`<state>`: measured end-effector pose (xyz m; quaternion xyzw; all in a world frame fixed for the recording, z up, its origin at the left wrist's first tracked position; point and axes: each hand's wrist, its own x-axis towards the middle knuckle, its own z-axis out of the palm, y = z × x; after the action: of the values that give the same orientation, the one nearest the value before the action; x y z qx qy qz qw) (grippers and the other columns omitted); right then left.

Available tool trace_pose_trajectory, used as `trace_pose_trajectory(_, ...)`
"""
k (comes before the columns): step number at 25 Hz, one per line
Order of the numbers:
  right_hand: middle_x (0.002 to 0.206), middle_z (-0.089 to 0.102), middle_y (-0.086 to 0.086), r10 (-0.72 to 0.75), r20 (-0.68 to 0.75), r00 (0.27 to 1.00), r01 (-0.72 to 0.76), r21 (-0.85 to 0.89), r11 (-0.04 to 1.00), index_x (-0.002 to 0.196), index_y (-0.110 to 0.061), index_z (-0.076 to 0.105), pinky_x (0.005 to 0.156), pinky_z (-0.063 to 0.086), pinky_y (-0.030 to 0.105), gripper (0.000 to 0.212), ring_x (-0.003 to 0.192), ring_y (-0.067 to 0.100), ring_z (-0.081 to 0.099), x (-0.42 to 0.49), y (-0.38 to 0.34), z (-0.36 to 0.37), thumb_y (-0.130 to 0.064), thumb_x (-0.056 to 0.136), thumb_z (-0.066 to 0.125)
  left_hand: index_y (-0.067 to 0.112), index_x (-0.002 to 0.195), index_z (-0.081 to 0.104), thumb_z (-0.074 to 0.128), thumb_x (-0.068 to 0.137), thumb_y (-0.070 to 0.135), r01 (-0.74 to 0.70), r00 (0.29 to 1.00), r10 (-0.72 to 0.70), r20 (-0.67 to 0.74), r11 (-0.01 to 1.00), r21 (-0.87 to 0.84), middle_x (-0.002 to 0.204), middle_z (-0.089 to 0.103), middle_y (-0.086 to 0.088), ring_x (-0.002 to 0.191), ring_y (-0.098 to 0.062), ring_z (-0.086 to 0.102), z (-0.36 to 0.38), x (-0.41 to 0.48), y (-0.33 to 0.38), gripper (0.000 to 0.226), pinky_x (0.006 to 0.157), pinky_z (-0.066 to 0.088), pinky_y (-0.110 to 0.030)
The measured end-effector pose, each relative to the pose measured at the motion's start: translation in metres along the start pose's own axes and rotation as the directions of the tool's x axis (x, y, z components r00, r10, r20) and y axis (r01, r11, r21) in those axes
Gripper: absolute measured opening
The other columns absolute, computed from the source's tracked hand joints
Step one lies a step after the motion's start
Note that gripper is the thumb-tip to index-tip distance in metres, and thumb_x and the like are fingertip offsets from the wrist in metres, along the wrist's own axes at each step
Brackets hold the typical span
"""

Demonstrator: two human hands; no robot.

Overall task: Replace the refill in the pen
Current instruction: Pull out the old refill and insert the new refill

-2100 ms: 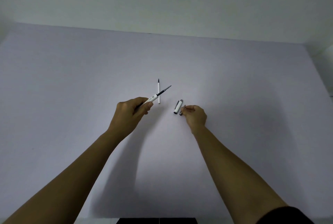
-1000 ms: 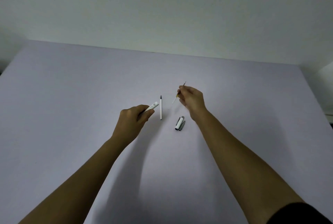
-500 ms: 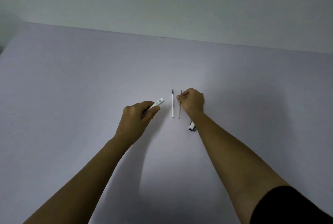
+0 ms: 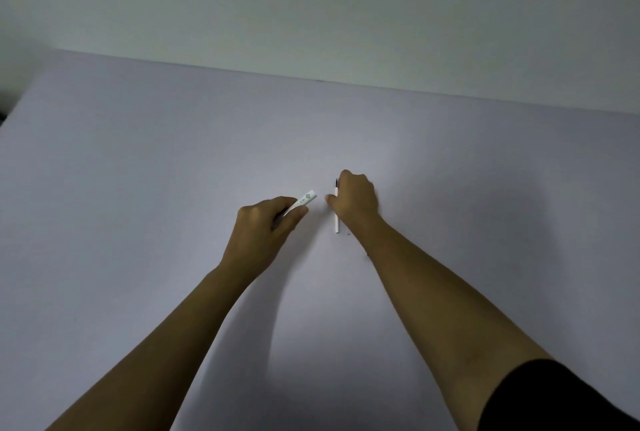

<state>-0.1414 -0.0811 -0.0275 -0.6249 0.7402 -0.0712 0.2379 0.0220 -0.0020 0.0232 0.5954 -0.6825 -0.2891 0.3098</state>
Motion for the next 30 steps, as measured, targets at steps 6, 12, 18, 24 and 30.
trace_pose_trajectory(6, 0.102, 0.071, 0.016, 0.091, 0.008, 0.996, -0.091, 0.118, 0.989, 0.096, 0.000, 0.069, 0.075, 0.049, 0.031, 0.020, 0.100, 0.033, 0.064, -0.002, -0.016, 0.002, -0.012, 0.083, 0.060, 0.012, 0.085, 0.066, 0.055, 0.089, 0.031, 0.022, 1.000, -0.022, -0.009, 1.000, 0.020, 0.064, 0.067, -0.009, 0.057, -0.024, 0.058, -0.009, -0.013, -0.011, 0.022, 0.054, 0.042, -0.025)
trace_pose_trajectory(12, 0.079, 0.072, 0.001, 0.212, 0.006, 0.977, -0.122, 0.833, 0.540, 0.087, -0.016, 0.070, 0.083, 0.057, 0.033, 0.009, 0.080, 0.016, 0.070, -0.024, -0.029, -0.061, -0.016, 0.078, 0.068, 0.013, 0.103, 0.055, 0.039, 0.096, 0.027, 0.142, 0.986, -0.145, 0.079, 0.989, 0.040, 0.088, 0.068, -0.013, 0.077, -0.030, 0.065, -0.012, -0.014, -0.006, 0.022, 0.072, 0.052, -0.050)
trace_pose_trajectory(18, 0.082, 0.072, 0.001, 0.177, -0.039, 0.983, -0.010, 0.964, 0.267, 0.084, -0.019, 0.066, 0.066, 0.054, 0.018, 0.006, 0.073, 0.007, 0.071, -0.061, -0.014, -0.115, -0.016, 0.081, 0.070, 0.014, 0.100, 0.056, 0.040, 0.096, 0.030, 0.045, 0.988, -0.058, 0.141, 0.994, 0.095, 0.073, 0.065, -0.012, 0.065, -0.029, 0.061, -0.007, -0.010, 0.033, 0.023, 0.061, 0.050, -0.045)
trace_pose_trajectory(24, 0.080, 0.072, -0.001, 0.190, -0.085, 0.978, 0.031, 0.962, 0.270, 0.082, -0.022, 0.066, 0.070, 0.054, 0.021, 0.007, 0.076, 0.009, 0.070, -0.078, -0.005, -0.129, -0.016, 0.082, 0.069, 0.018, 0.101, 0.056, 0.041, 0.096, 0.031, -0.002, 0.987, -0.014, 0.159, 0.995, 0.098, 0.077, 0.068, -0.011, 0.071, -0.029, 0.067, -0.003, -0.007, 0.058, 0.020, 0.068, 0.053, -0.049)
trace_pose_trajectory(30, 0.083, 0.071, -0.002, 0.123, -0.060, 0.991, 0.032, 0.974, 0.223, 0.092, -0.021, 0.063, 0.073, 0.055, 0.020, 0.010, 0.078, 0.007, 0.070, -0.092, -0.001, -0.125, -0.014, 0.085, 0.066, 0.022, 0.107, 0.057, 0.043, 0.094, 0.033, -0.014, 0.990, 0.001, 0.141, 0.995, 0.095, 0.080, 0.070, -0.005, 0.061, -0.015, 0.069, -0.005, -0.011, 0.065, 0.021, 0.061, 0.052, -0.031)
